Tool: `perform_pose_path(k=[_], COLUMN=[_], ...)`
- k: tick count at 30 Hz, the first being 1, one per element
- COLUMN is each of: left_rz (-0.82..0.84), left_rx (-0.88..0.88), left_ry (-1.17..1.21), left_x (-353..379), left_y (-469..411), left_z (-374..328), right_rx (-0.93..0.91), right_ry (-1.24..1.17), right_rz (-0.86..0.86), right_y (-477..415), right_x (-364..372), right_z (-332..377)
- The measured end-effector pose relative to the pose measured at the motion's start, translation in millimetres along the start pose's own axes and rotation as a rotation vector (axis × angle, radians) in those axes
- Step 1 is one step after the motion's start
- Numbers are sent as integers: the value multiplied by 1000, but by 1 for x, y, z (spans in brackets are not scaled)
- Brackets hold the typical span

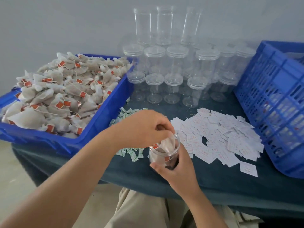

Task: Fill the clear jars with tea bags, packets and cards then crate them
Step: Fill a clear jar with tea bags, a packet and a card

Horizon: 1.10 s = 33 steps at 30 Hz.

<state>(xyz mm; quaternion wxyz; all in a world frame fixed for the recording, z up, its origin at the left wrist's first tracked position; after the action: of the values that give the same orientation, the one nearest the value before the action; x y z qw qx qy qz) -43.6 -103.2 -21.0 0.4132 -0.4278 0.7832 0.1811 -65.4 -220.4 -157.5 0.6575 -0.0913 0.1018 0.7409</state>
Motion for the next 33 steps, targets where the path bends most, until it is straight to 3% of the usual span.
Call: perform_pose_path(k=[2, 4, 6, 9, 10, 11, 14, 16, 21, 26, 29, 33], left_rz=[204, 274, 108, -403, -482, -456, -14, 91, -252, -379, -547, -850], left_rx=[69, 97, 93, 70, 3, -98, -427, -491, -358, -368, -370, -250], left_ry=[-165, -216, -142, 14, -5, -82, -377, -419, -442, -317, -311, -18], left_x=[31, 38, 15, -48, -59, -61, -19, 11, 19, 9, -16, -44], left_y=[-6, -8, -12, -2, 4, 8, 16, 20, 24, 33, 44, 54], left_z=[-6, -5, -4, 17, 35, 57, 128, 154, 162, 163, 147, 107], right_rx=[-14, -24, -20, -19, -18, -17, -2, 11, 25, 29, 31, 38], right_ry=[2, 23, 26, 7, 1, -7, -37, -47, -50, -45, -35, -24], right_rz=[-5, 2, -9, -25, -29, -31, -39, -42, -28, -41, -34, -39], right_y=[0, -1, -1, 0, 1, 1, 2, 3, 1, 0, 0, -1], right_x=[0, 1, 0, -3, -3, -4, -7, -8, -7, -8, -6, -5], right_z=[1, -1, -4, -5, -5, -5, -3, -3, -5, -5, -6, -8])
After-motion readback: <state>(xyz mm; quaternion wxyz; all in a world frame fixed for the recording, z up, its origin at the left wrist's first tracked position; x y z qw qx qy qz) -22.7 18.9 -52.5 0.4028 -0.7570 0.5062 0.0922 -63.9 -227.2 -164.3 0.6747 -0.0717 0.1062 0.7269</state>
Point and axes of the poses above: each hand's wrist, its own y-axis away from the middle knuckle, its own x-axis out of the palm, z = x × y, the point moved 10 cm from there along -y, towards the middle knuckle, and after that the axes turned 15 degrees about x, right-handed, at the moved point
